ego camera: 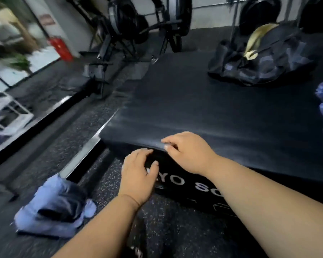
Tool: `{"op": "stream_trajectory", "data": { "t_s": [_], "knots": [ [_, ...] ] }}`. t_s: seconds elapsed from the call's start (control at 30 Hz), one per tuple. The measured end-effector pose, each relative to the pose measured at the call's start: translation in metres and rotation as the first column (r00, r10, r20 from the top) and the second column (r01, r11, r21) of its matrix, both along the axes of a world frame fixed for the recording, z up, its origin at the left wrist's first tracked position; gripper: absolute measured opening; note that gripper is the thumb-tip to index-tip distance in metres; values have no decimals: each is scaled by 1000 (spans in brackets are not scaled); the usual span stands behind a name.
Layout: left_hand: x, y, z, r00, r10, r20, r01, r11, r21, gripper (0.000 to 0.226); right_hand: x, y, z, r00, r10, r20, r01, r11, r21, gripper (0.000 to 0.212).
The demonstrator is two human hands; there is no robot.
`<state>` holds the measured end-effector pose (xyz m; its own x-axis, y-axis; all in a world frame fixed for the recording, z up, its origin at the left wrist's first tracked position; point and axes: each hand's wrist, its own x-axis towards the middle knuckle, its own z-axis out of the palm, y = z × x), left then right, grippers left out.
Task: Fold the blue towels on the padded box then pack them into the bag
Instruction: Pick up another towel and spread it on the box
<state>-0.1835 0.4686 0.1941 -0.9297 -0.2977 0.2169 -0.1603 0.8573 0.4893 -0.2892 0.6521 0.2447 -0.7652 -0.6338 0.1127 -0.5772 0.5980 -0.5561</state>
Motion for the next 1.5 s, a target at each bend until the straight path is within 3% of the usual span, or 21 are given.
{"op": "stream_trajectory", "data": {
  "t_s": [0.13,0.27,0.43,0.57,0.63,0.87,1.13,1.5],
  "knots": [
    [51,-104,-7,953,262,154,-269,963,28,62,20,-65,-11,994,92,-54,-90,996,25,32],
    [98,-200,-29,770,433,470,-498,867,17,83,33,-137,-13,967,227,-112,-221,973,58,37],
    [144,-291,-64,568,451,688,-546,833,-96,80,3,-232,-7,826,436,-356,-328,887,326,71],
    [161,-345,-108,453,453,768,-562,814,-148,81,-33,-296,-25,726,609,-319,-339,720,605,91],
    [161,-361,-125,433,437,788,-563,814,-142,80,-46,-314,-35,701,644,-306,-317,666,675,91],
    [136,-412,-172,409,417,812,-584,803,-118,75,-60,-344,-46,730,614,-301,-359,719,596,69],
    [92,-440,-192,487,471,736,-595,795,-116,72,-76,-361,-50,791,588,-169,-474,765,436,60],
    [75,-443,-210,452,630,632,-739,661,-130,64,-81,-367,-60,802,554,-221,-429,793,432,49]
  ]
}}
